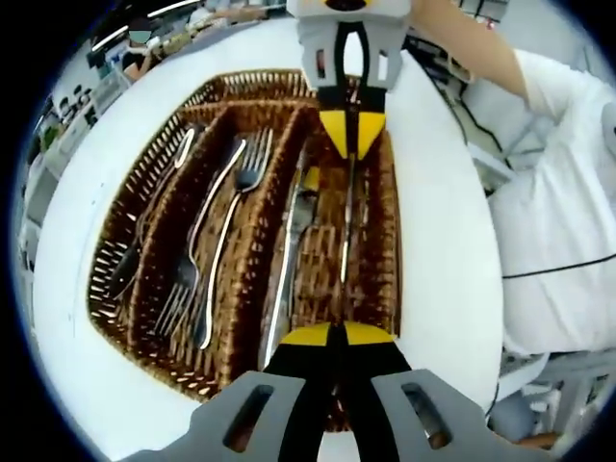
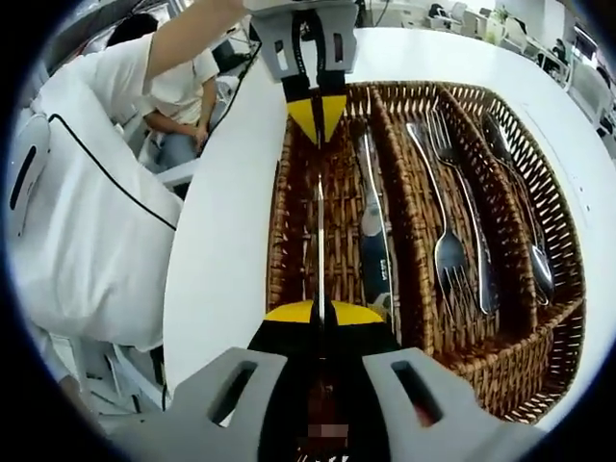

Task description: Arrange the knives, forks, and spoons in their matching storage slots by inserting each utensil handle-first until every utensil is classified and aligned in the correct compartment

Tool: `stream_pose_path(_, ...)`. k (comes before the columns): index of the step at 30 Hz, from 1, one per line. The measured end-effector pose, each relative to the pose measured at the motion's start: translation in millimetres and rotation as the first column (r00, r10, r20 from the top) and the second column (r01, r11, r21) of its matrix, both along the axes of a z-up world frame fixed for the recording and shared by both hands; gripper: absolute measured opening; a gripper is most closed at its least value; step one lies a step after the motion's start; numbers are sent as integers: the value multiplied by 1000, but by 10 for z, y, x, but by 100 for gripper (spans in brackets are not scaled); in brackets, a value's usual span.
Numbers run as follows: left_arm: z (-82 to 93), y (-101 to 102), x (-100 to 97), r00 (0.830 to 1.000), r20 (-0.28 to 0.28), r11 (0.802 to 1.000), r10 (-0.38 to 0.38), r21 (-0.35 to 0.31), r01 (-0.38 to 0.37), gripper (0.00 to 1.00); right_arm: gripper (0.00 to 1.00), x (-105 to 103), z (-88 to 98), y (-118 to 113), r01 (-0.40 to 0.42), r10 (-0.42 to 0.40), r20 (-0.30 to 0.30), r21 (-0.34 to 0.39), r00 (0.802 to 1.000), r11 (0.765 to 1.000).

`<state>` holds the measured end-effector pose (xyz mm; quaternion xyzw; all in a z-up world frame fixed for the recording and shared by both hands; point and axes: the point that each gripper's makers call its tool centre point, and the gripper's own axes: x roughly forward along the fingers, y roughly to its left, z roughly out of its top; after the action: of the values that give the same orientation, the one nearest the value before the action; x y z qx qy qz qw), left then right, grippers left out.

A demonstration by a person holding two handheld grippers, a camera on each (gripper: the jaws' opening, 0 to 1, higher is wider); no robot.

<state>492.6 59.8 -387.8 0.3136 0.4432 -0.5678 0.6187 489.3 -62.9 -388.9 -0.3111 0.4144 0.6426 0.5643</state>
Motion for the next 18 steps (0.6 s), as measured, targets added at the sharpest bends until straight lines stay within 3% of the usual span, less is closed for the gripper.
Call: stream_pose_path(18,-117,20,39,1000,-12,999,-14,29,14,1,5,-6,-112,6,-42,42,9,-9,999,999)
